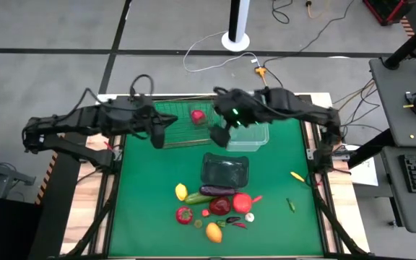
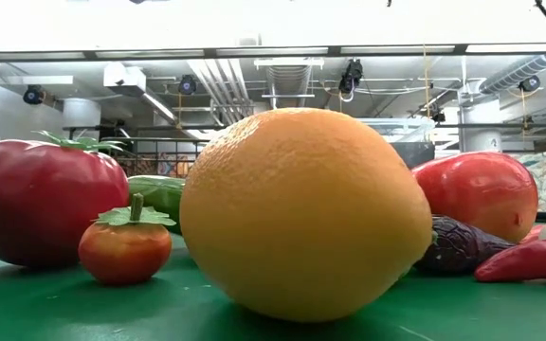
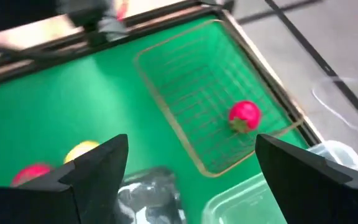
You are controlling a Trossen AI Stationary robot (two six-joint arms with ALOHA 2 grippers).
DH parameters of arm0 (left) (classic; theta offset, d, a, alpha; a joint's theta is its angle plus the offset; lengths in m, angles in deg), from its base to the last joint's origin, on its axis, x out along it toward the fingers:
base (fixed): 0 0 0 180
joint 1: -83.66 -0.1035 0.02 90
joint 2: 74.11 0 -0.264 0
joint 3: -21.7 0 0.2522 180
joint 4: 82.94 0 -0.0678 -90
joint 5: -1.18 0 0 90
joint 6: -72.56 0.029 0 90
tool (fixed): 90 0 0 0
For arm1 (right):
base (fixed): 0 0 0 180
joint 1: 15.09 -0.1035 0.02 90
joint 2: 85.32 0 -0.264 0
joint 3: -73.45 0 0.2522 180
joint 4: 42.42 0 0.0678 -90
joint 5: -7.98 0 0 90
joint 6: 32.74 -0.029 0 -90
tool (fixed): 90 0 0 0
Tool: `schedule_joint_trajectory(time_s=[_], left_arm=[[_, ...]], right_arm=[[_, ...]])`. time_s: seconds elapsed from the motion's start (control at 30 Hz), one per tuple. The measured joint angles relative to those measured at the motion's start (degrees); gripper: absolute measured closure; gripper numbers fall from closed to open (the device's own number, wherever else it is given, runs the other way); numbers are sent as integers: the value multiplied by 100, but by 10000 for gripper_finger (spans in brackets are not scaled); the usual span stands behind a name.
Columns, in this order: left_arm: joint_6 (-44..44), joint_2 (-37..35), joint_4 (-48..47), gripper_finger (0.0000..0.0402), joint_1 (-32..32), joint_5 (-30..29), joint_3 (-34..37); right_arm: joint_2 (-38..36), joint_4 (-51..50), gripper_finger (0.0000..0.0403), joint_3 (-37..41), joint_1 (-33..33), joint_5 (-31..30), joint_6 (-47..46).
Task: Sort produce into baskets
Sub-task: Put the lemon into the wire basket
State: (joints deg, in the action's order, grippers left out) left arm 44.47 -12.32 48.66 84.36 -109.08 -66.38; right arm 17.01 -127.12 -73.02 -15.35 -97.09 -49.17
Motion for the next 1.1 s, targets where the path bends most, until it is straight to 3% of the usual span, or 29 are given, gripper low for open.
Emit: schedule_joint_trajectory(time_s=[0.17, 0.33, 0.63, 0.83, 1.0, 1.1], left_arm=[[-525, 311, 304, 401, 96, 282, 0], [-911, 607, 835, 402, 293, 165, 0], [-2062, 974, 641, 402, 990, -274, -94], [-3426, 1251, -1046, 401, 1556, -278, -733], [-5492, 1876, -3367, 401, 2141, 75, -1575], [-6169, 2405, -4002, 401, 2453, 130, -1865]], right_arm=[[-621, 11, 61, 790, -659, -274, 263], [-1548, 646, 65, 2427, -1282, -1051, 332], [-3545, 2574, 68, 5625, -1697, -881, -457], [-4272, 2976, 71, 6503, -1701, -574, -955], [-4481, 2977, 73, 6672, -1699, -596, -998], [-4480, 3001, 73, 6664, -1698, -681, -998]])
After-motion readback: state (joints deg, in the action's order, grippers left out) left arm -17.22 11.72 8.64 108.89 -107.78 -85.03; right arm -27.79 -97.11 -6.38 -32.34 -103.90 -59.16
